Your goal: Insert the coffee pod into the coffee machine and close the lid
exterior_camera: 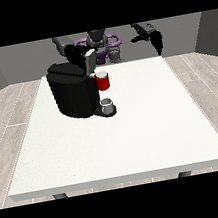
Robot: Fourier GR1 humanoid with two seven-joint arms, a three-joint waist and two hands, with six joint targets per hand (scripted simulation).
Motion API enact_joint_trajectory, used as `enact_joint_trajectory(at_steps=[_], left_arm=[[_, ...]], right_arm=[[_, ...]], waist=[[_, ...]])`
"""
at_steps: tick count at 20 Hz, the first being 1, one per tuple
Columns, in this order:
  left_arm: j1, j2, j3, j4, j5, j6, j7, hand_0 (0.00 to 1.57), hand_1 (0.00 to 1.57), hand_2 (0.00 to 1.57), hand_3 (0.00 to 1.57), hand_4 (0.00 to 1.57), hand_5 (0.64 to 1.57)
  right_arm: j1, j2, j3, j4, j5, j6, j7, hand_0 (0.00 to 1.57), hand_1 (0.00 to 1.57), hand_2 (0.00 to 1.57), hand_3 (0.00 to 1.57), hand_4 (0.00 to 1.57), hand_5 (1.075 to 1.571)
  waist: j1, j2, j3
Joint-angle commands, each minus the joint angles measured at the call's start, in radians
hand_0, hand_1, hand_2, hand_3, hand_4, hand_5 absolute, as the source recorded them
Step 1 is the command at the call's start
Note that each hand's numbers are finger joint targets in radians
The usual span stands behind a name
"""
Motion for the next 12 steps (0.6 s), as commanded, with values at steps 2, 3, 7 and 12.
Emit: enact_joint_trajectory(at_steps=[2, 3, 7, 12], left_arm=[[0.048, 0.007, -0.011, 0.004, 0.009, -0.022, -0.019, 0.0, 0.0, 0.0, 0.0, 0.18, 1.571], [-0.016, 0.011, 0.009, 0.018, 0.03, -0.003, 0.034, 0.0, 0.0, 0.0, 0.0, 0.17, 1.571], [-0.011, -0.006, -0.036, 0.005, -0.004, -0.01, -0.063, 0.0, 0.0, 0.0, 0.0, 0.0, 1.571], [-0.003, -0.033, -0.085, -0.068, -0.006, -0.016, -0.066, 0.0, 0.0, 0.0, 0.0, 0.19, 1.571]], right_arm=[[-0.043, -0.003, 0.016, 0.019, 0.034, -0.003, 0.048, 0.0, 0.0, 0.0, 0.0, 0.0, 1.571], [-0.083, -0.007, 0.016, 0.006, 0.031, 0.008, 0.059, 0.0, 0.0, 0.0, 0.0, 0.06, 1.571], [-0.103, 0.02, 0.04, 0.03, 0.084, -0.036, 0.002, 0.0, 0.0, 0.0, 0.0, 0.15, 1.571], [-0.162, 0.007, -0.003, 0.101, 0.098, -0.072, -0.018, 0.0, 0.0, 0.0, 0.0, 0.12, 1.571]], waist=[[0.026, -0.03, 0.0009], [0.009, -0.025, 0.0009], [0.018, 0.013, 0.0009], [0.083, 0.043, 0.001]])
